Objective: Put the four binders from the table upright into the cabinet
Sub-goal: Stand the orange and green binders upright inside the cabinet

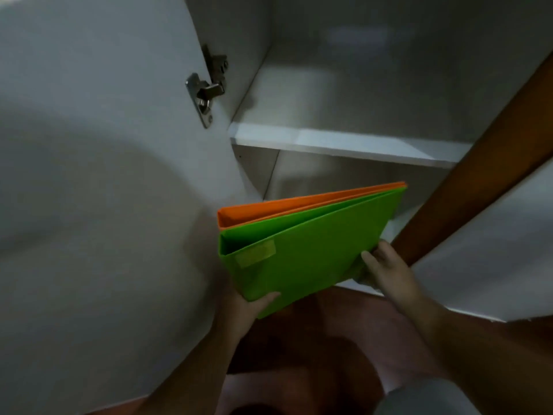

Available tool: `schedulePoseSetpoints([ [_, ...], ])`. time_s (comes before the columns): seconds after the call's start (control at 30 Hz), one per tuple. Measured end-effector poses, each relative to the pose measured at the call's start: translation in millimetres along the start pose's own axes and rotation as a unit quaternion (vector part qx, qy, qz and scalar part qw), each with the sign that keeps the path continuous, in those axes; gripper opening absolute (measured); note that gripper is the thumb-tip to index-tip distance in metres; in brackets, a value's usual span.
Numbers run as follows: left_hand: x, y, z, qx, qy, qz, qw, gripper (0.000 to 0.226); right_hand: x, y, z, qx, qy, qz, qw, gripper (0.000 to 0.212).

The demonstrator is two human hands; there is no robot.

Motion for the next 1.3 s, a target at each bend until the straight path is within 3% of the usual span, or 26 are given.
schedulePoseSetpoints([
  [0.07,20.5,-4.8,5.4,-0.003,-0.04,0.027,0.999,0.102,20.5,-1.5,-11.8,-0.001,0.044,-0.01,0.999,0.021],
  [0.2,46.2,-11.7,21.8,0.014,-0.149,0.054,0.987,0.078,55.1,2.5,-23.3,-0.007,0.084,0.006,0.996,0.043],
  [0.27,51.4,-13.9,24.5,0.005,-0.166,0.059,0.984,0.082,69.3,1.7,-28.3,-0.004,0.095,0.004,0.996,0.044],
  [0.37,56.8,-15.3,20.7,-0.013,-0.152,0.061,0.986,0.09,81.1,-3.6,-32.8,-0.002,0.106,-0.007,0.994,0.045],
  [0.63,59.3,-18.4,11.2,0.005,-0.132,0.062,0.989,0.08,104.9,-18.8,-17.5,0.002,0.071,-0.011,0.997,0.043],
  [0.8,65.7,-20.3,21.7,0.007,-0.126,0.092,0.988,0.079,135.7,-25.1,-19.6,0.037,0.048,0.0,0.998,0.027],
  [0.97,68.8,-44.4,44.0,0.025,-0.091,0.128,0.987,0.07,154.7,-23.1,-37.3,0.016,0.054,0.058,0.997,0.05],
  [1.07,73.2,-63.1,62.3,0.021,-0.065,0.17,0.983,0.072,148.3,-42.8,-44.5,0.022,0.06,0.028,0.998,0.063],
  [1.17,81.0,-84.3,74.5,-0.024,-0.041,0.2,0.979,0.086,135.4,-78.9,-28.4,0.071,0.006,-0.055,0.996,0.071],
  [1.3,96.4,-96.5,80.9,-0.039,-0.039,0.233,0.971,0.093,127.6,-105.6,-11.2,0.143,-0.053,-0.161,0.975,0.062],
])
Point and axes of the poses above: each hand's wrist, its own x-axis towards the middle knuckle, its own y-axis out of the back of the hand, z = x × y, the point moved 8 cm from there along x, towards the middle knuckle, and after that the axes turned 8 degrees about -y, right-handed, at the moved point
